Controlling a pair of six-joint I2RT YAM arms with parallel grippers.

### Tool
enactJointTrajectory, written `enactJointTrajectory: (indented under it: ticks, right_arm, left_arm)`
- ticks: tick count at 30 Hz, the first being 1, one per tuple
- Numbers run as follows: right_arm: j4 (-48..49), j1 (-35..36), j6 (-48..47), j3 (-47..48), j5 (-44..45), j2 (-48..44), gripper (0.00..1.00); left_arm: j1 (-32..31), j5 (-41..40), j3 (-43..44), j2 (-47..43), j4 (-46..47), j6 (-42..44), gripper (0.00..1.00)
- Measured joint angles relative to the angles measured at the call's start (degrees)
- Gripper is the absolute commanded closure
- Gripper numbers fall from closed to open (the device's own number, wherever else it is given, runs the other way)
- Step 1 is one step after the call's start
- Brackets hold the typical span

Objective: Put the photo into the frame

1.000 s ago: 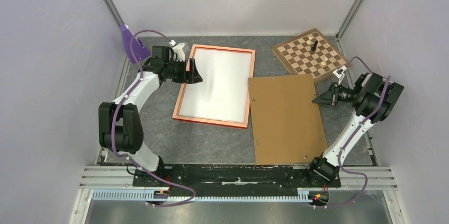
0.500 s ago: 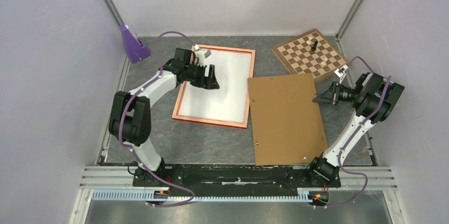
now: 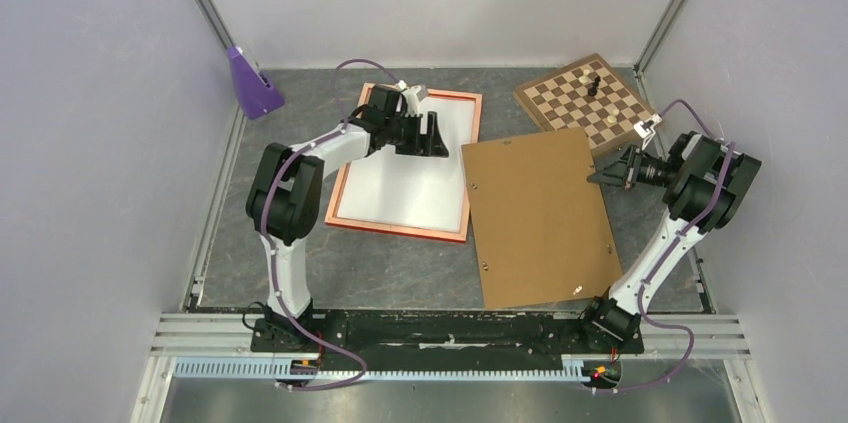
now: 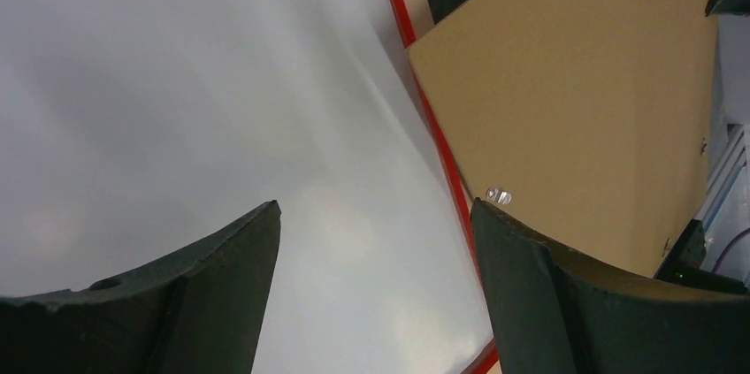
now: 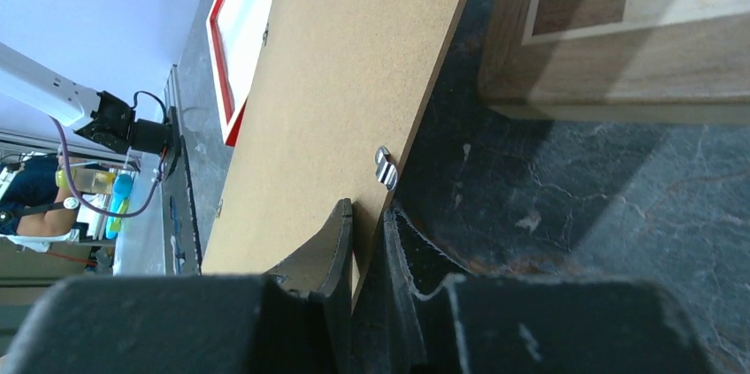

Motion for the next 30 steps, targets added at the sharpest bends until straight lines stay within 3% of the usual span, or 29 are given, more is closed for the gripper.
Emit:
enactJointTrajectory:
  ticks: [11, 22, 30]
  right_arm:
    - [1.05, 3.41, 0.22, 0.0, -4.17, 0.0, 1.0]
    - [1.49, 6.01, 0.22, 0.0, -7.54, 0.0, 1.0]
    - [1.66, 7.21, 0.22, 0.0, -8.74, 0.0, 1.0]
  left_arm:
    - [-4.02, -1.86, 5.07, 3.78, 1.11, -5.57, 0.15]
    - [-3.69, -4.72, -0.42, 1.49, 1.16, -6.23, 0.15]
    - [-1.75, 1.77, -0.79, 1.42, 5.75, -6.32, 0.18]
